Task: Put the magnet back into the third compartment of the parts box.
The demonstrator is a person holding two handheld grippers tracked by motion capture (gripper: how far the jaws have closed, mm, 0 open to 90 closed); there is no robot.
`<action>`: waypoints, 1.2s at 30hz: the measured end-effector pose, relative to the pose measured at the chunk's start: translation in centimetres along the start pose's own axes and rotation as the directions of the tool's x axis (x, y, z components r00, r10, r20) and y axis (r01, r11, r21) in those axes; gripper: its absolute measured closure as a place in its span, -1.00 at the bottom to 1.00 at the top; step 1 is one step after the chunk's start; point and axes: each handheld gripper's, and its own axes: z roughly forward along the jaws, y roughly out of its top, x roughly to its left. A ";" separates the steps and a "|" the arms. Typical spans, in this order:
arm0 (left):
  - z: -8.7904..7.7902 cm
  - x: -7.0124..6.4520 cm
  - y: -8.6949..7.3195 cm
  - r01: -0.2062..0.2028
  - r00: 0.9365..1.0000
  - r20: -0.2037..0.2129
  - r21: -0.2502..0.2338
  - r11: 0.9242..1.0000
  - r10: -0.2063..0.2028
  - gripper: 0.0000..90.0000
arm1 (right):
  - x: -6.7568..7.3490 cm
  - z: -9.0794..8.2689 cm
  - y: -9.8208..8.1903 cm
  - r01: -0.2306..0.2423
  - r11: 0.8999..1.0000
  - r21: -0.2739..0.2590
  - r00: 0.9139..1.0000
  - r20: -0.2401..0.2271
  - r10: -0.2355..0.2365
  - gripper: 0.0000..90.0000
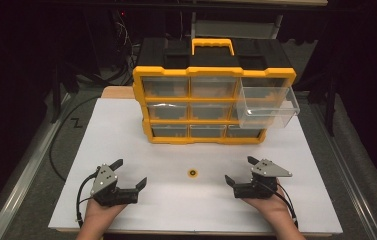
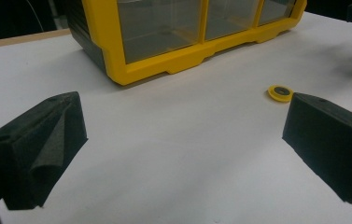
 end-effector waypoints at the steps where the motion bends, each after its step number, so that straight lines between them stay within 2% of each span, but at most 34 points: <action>1: 0.0 0.0 0.0 -0.001 1.000 -0.001 -0.001 1.000 0.001 -0.99 | 0.1 0.1 0.1 0.000 1.000 0.003 1.000 -0.003 0.000 -0.98; 14: -0.1 0.1 0.0 -0.002 1.000 -0.005 -0.005 1.000 0.002 -0.99 | 1.8 2.9 2.0 0.014 1.000 0.027 0.998 -0.053 -0.013 -0.98; 23: -0.1 0.1 0.0 0.000 1.000 -0.002 -0.011 1.000 0.000 -0.99 | 3.2 4.8 2.8 0.040 0.997 0.062 0.997 -0.066 -0.036 -0.98; 30: -0.1 0.1 0.0 0.002 1.000 0.001 -0.015 1.000 -0.002 -0.99 | 3.9 6.0 3.3 0.043 0.994 0.102 0.997 -0.075 -0.035 -0.98; 36: -0.1 0.1 0.0 0.002 1.000 0.000 -0.015 1.000 -0.002 -0.99 | 4.2 7.0 3.8 0.039 0.993 0.111 0.996 -0.087 -0.029 -0.98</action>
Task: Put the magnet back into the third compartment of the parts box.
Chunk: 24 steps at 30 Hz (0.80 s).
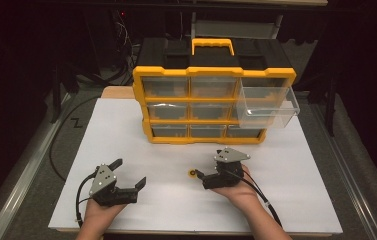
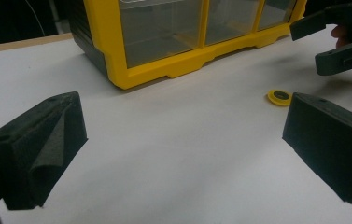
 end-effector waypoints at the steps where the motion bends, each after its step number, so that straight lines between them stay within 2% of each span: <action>1: 0.0 0.0 0.0 0.000 1.000 0.000 0.000 1.000 0.000 -0.99 | 0.1 0.3 0.2 -0.005 1.000 0.002 1.000 -0.004 0.005 -0.98; 6: 0.0 0.0 0.0 -0.001 1.000 0.001 -0.003 1.000 0.001 -0.99 | 0.5 1.0 0.7 0.023 1.000 -0.003 1.000 -0.008 -0.023 -0.98; 11: 0.0 0.0 0.0 -0.001 1.000 0.004 -0.004 1.000 0.001 -0.99 | 0.7 1.2 0.6 0.026 1.000 0.013 0.999 -0.020 -0.026 -0.98; 15: 0.1 0.0 0.0 -0.005 1.000 0.008 0.002 1.000 0.004 -0.99 | 1.0 1.8 0.4 0.018 0.999 0.049 0.998 -0.060 -0.015 -0.98; 19: 0.0 0.0 0.0 -0.004 1.000 0.009 -0.001 1.000 0.004 -0.99 | 1.5 2.0 0.4 0.022 0.998 0.064 0.996 -0.089 -0.017 -0.93; 24: 0.0 0.0 0.0 0.003 1.000 0.011 -0.003 1.000 -0.003 -0.99 | 1.8 2.0 0.5 0.004 0.997 0.071 0.993 -0.115 0.004 -0.84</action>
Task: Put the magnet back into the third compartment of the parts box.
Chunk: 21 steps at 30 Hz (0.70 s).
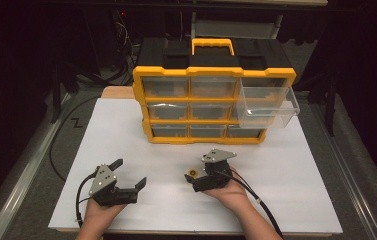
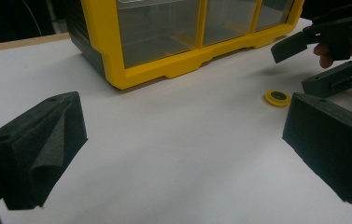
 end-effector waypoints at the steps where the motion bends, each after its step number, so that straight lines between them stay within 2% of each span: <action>1: 0.0 0.0 0.0 0.001 1.000 0.001 0.000 1.000 -0.001 -0.99 | 0.0 0.0 0.0 -0.001 1.000 0.005 1.000 0.001 0.001 -0.82; 5: -0.1 0.1 0.0 0.008 1.000 0.001 -0.004 1.000 -0.008 -0.99 | 0.0 0.2 0.0 -0.011 1.000 0.016 1.000 -0.004 0.012 -0.74; 7: -0.1 0.2 0.0 0.015 1.000 0.000 -0.005 1.000 -0.015 -0.99 | 0.1 0.5 0.0 -0.011 0.999 0.030 1.000 0.002 0.011 -0.63; 18: 0.0 0.2 0.0 0.024 1.000 -0.005 0.001 1.000 -0.024 -0.99 | 0.4 0.9 -0.2 -0.009 0.997 0.076 1.000 0.002 0.009 -0.42; 21: 0.1 0.1 -0.1 0.026 1.000 -0.005 0.010 1.000 -0.026 -0.99 | 0.4 1.0 -0.3 0.009 0.996 0.089 1.000 0.004 -0.010 -0.28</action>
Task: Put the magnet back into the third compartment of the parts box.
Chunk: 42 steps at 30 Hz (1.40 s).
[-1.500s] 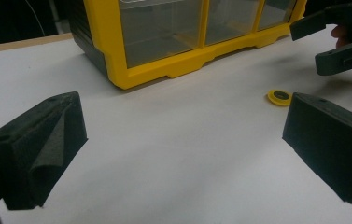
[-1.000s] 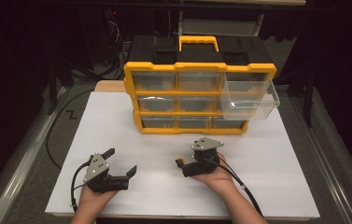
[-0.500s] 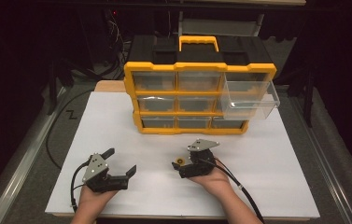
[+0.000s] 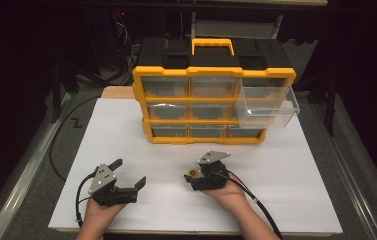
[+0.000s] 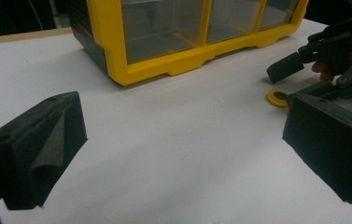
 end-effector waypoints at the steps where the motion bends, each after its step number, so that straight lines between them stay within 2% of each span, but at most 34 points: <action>1: 0.0 0.0 0.0 0.000 1.000 0.001 0.003 1.000 0.000 -0.99 | 0.0 0.0 0.0 0.000 1.000 0.000 1.000 0.000 0.000 -0.28; 3: 0.1 0.0 0.0 0.001 1.000 0.001 0.011 1.000 -0.001 -0.99 | 0.0 0.1 -0.1 0.023 1.000 0.019 1.000 0.016 -0.024 -0.14; 7: 0.1 0.1 0.0 0.004 1.000 0.000 0.017 1.000 -0.004 -0.99 | 0.2 0.1 -0.1 0.031 0.999 0.020 0.999 0.038 -0.032 -0.02; 20: 0.1 0.2 0.0 0.003 1.000 -0.012 0.028 1.000 -0.003 -0.98 | 0.4 0.1 -0.2 0.057 0.998 0.015 0.998 0.021 -0.058 0.27; 25: 0.1 0.2 0.0 0.002 1.000 -0.013 0.032 0.999 -0.002 -0.98 | 0.4 0.1 -0.2 0.052 0.999 0.016 0.998 0.020 -0.052 0.35; 26: 0.1 0.2 0.0 0.002 1.000 -0.013 0.030 1.000 -0.002 -0.98 | 0.3 0.0 -0.2 0.044 0.999 0.020 0.999 0.024 -0.045 0.42; 42: 0.1 -0.1 0.0 -0.009 1.000 -0.009 0.017 1.000 0.009 -0.96 | 0.2 0.0 -0.2 0.054 0.998 0.013 0.998 0.015 -0.054 0.44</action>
